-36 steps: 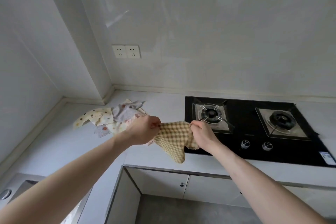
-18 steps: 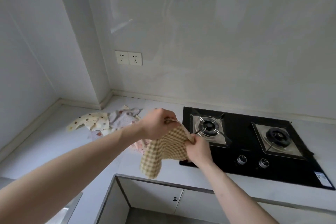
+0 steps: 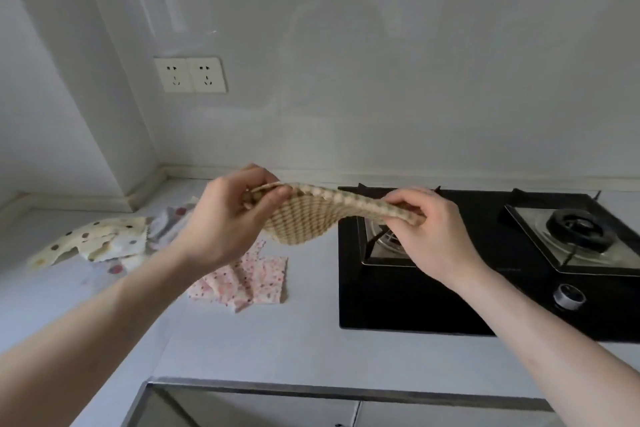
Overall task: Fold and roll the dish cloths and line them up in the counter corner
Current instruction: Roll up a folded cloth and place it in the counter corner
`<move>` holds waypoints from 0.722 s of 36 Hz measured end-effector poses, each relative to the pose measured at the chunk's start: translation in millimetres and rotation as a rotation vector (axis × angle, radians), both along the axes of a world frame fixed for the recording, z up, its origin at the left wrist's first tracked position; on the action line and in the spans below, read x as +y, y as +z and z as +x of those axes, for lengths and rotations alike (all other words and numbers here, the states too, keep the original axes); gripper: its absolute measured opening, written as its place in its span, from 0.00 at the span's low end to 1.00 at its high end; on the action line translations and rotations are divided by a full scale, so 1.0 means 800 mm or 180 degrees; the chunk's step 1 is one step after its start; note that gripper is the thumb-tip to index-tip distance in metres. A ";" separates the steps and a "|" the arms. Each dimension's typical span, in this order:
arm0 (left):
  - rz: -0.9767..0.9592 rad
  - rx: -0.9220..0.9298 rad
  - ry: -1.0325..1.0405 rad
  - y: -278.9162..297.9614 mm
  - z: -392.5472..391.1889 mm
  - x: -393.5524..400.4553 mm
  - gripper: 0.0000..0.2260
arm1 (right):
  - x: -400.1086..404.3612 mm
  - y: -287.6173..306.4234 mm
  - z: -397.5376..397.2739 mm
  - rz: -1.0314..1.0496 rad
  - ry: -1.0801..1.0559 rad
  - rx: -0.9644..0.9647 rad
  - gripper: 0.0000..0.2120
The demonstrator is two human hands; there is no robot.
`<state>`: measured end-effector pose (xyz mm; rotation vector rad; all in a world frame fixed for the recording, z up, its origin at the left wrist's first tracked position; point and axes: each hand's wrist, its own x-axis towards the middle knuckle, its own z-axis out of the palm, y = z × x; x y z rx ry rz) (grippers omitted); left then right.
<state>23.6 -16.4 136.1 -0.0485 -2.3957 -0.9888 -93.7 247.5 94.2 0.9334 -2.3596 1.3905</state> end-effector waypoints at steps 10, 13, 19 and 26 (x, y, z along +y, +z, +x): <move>-0.0512 -0.0788 -0.0372 -0.177 0.050 0.000 0.12 | 0.020 -0.181 0.020 0.0941 0.0488 -0.0193 0.11; -0.0739 -0.0963 -0.0362 -0.210 0.067 0.001 0.14 | 0.024 -0.205 0.031 0.1052 0.0425 -0.0201 0.12; -0.0749 -0.1063 -0.0306 -0.238 0.109 0.017 0.10 | 0.041 -0.223 0.062 0.1126 0.0282 -0.0183 0.14; -0.0774 -0.1243 -0.0302 -0.242 0.159 0.048 0.06 | 0.086 -0.204 0.115 0.1486 0.0185 -0.0403 0.15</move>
